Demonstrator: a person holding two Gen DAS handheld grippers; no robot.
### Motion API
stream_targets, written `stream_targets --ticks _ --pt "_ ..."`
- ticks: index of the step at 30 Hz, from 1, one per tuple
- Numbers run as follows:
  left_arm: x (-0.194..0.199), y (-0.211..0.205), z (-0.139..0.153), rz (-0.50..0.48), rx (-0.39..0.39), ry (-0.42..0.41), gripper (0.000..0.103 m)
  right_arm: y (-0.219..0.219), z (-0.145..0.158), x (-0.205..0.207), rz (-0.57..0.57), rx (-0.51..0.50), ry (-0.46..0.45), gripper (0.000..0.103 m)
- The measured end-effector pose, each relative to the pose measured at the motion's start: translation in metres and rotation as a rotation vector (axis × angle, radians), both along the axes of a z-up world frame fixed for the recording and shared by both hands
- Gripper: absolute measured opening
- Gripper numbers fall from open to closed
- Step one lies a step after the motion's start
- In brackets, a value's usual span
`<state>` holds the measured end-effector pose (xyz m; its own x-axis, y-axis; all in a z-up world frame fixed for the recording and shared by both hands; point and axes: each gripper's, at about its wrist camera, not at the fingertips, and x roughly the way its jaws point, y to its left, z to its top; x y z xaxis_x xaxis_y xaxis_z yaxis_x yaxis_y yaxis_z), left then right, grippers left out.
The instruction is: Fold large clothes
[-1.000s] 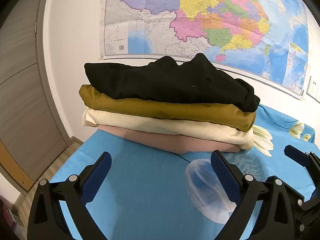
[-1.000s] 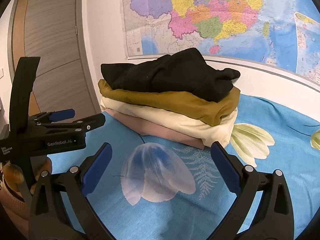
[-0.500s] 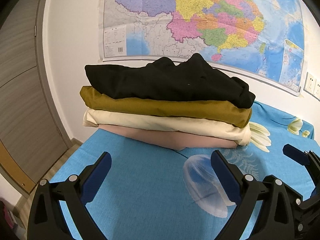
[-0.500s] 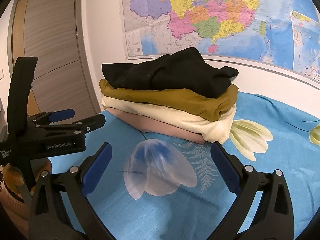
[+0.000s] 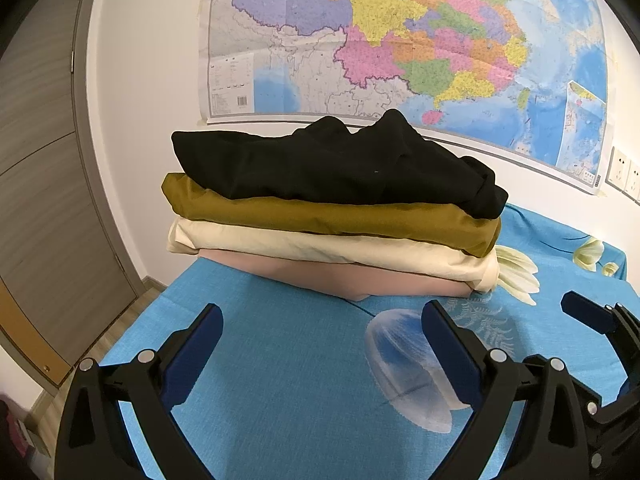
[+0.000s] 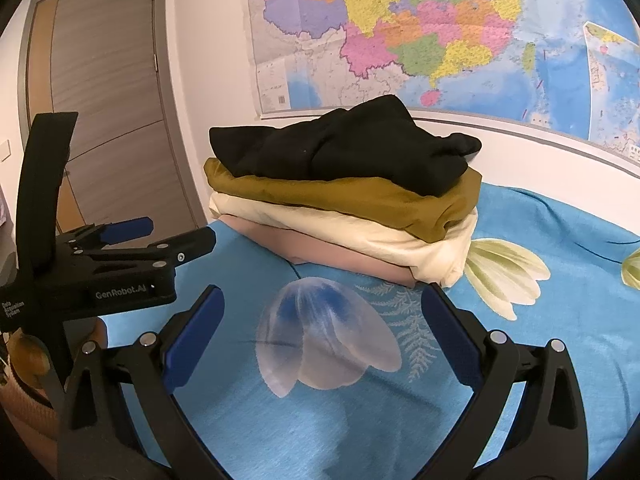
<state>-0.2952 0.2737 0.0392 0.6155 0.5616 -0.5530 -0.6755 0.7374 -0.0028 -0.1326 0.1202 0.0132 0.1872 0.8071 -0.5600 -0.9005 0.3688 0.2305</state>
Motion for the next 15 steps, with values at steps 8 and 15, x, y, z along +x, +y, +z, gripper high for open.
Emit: stream_targets --ticks 8,15 --pt "-0.0004 -0.0015 0.0011 0.001 0.004 -0.002 0.096 -0.0005 0.001 -0.0011 0.003 0.003 0.001 0.097" --pt "-0.0009 -0.0024 0.0011 0.001 0.003 -0.001 0.096 -0.0005 0.0001 -0.0009 0.001 0.003 0.003 0.097"
